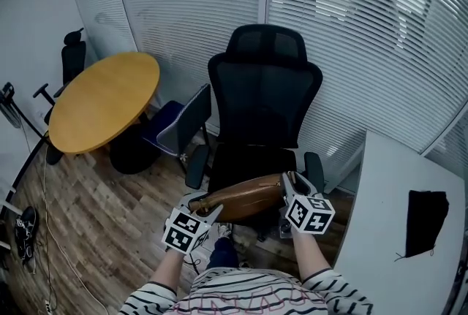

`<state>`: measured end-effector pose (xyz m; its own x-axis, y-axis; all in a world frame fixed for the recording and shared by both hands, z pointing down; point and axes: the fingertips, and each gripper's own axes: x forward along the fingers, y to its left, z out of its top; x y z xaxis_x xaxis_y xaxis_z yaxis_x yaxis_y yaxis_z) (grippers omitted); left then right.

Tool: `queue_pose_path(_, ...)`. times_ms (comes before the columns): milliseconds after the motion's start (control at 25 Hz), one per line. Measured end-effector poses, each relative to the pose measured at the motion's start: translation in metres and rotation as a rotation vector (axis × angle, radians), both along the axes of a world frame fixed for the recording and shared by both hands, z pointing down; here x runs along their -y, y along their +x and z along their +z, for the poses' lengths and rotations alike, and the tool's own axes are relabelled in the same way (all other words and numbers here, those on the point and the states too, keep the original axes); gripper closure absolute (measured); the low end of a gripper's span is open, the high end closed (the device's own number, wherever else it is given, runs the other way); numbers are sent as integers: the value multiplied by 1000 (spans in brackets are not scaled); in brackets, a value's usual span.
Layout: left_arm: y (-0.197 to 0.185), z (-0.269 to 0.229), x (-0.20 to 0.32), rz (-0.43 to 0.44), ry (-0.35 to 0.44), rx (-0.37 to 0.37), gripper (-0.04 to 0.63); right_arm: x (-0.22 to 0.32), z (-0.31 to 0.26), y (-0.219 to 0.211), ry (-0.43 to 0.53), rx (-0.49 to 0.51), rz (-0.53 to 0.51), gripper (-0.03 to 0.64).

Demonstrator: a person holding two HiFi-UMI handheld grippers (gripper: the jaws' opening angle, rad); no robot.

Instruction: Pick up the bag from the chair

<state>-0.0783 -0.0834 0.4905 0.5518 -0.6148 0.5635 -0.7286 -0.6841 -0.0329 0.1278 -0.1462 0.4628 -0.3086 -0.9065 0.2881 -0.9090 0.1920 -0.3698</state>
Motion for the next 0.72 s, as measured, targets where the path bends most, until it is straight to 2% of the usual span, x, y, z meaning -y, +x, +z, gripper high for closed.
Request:
queue_pose_path(240, 2, 5, -30, 3, -14, 15, 402, -29, 9, 2, -21, 1, -1, 491)
queue_pose_path(720, 1, 18, -60, -20, -42, 22, 402, -52, 23, -2, -46, -17, -33, 492)
